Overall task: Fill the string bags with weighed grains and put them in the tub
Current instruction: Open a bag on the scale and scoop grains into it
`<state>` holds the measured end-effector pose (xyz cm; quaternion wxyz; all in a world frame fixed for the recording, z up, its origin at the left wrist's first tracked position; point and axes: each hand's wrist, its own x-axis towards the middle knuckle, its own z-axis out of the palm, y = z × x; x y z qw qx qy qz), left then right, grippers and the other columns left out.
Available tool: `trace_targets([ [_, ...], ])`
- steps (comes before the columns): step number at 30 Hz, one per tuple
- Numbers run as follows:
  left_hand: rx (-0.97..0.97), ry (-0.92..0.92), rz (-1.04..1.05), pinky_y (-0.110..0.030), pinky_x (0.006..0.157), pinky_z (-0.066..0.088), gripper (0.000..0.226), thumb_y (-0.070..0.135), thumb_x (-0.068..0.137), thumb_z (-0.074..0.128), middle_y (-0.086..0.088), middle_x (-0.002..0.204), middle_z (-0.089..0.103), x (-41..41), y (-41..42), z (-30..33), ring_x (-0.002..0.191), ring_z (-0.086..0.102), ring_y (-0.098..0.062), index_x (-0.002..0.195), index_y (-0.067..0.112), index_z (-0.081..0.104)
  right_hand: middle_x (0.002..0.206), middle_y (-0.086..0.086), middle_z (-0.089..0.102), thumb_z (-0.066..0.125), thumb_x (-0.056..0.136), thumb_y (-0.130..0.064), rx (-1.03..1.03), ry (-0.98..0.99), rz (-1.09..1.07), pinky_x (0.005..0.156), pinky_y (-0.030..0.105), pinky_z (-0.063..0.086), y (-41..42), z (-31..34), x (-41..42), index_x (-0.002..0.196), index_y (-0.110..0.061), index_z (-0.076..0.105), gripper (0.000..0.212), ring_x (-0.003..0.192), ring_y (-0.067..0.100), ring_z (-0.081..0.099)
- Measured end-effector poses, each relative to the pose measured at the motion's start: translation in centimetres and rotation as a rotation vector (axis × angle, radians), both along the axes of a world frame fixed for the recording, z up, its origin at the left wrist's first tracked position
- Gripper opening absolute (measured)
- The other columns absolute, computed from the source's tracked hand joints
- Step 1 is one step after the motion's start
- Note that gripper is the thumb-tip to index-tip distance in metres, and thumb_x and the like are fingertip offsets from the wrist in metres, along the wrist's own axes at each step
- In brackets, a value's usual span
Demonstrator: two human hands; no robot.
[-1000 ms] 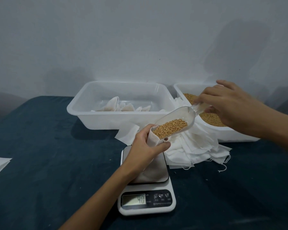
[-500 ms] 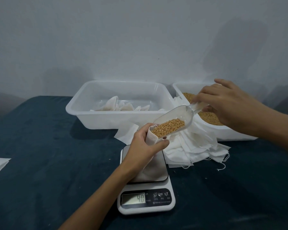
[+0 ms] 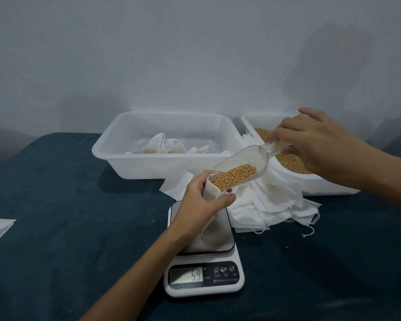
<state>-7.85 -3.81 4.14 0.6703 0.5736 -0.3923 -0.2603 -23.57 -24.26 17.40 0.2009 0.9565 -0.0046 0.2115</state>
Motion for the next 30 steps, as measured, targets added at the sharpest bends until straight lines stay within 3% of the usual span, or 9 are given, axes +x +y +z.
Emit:
trace_targets([
  [7,0.006,0.007,0.014,-0.030,0.085,0.053,0.035,0.022,0.081,0.080,0.000,0.106,0.076,-0.14,0.12,0.28,0.095,0.069,-0.013,0.114,0.018,0.068,0.106,0.001,0.066,0.068,0.087,-0.012,-0.006,-0.001,0.004,0.113,0.052,0.034,-0.02,-0.05,0.05,0.117,-0.020,0.067,0.031,0.095,0.029,0.065],
  [30,0.035,-0.038,0.049,-0.033,0.095,0.059,0.045,0.024,0.076,0.086,0.011,0.112,0.076,0.00,0.20,0.23,0.104,0.073,-0.013,0.117,0.029,0.066,0.107,0.000,0.067,0.070,0.086,-0.011,-0.023,-0.003,0.002,0.114,0.052,0.033,0.16,-0.06,0.24,0.118,-0.020,0.066,0.034,0.099,0.028,0.065],
])
